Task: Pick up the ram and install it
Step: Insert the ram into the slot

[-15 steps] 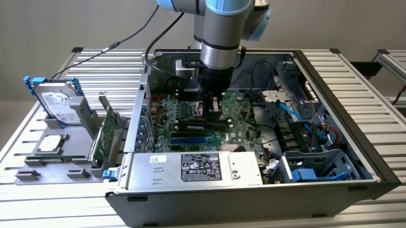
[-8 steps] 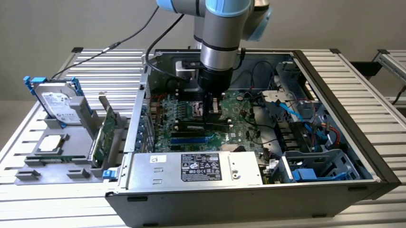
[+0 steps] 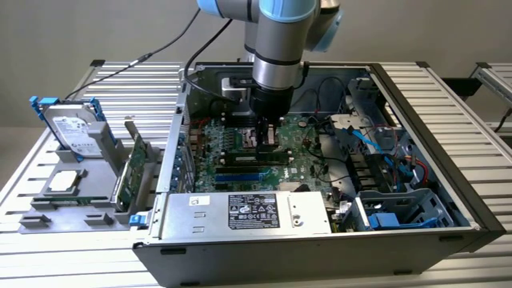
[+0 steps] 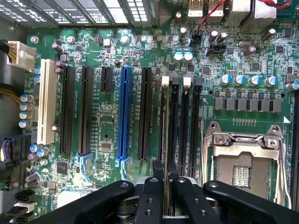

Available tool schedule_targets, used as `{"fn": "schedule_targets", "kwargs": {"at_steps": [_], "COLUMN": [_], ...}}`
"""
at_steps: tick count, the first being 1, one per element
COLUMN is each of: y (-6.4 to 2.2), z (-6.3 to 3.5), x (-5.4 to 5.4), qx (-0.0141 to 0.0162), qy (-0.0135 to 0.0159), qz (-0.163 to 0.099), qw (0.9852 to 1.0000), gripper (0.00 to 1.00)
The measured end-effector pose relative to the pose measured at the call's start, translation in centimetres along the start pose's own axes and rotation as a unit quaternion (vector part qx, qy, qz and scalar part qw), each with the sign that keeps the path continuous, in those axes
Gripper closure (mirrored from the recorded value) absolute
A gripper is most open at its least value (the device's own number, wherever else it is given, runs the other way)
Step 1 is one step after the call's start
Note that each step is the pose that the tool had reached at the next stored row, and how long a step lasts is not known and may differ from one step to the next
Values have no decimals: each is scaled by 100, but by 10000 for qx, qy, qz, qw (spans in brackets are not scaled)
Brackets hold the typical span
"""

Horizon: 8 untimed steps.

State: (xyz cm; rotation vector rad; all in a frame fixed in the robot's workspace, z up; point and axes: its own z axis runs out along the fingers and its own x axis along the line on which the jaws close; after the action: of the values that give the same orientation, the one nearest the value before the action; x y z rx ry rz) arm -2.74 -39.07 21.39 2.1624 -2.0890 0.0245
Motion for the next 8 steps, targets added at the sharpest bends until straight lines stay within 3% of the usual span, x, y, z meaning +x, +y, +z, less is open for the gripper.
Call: {"fn": "schedule_targets", "kwargs": {"at_steps": [8], "y": [6], "z": [-68], "x": [7], "qx": [-26], "qy": [-2], "qz": [-3], "qw": [10000], "gripper": [86]}}
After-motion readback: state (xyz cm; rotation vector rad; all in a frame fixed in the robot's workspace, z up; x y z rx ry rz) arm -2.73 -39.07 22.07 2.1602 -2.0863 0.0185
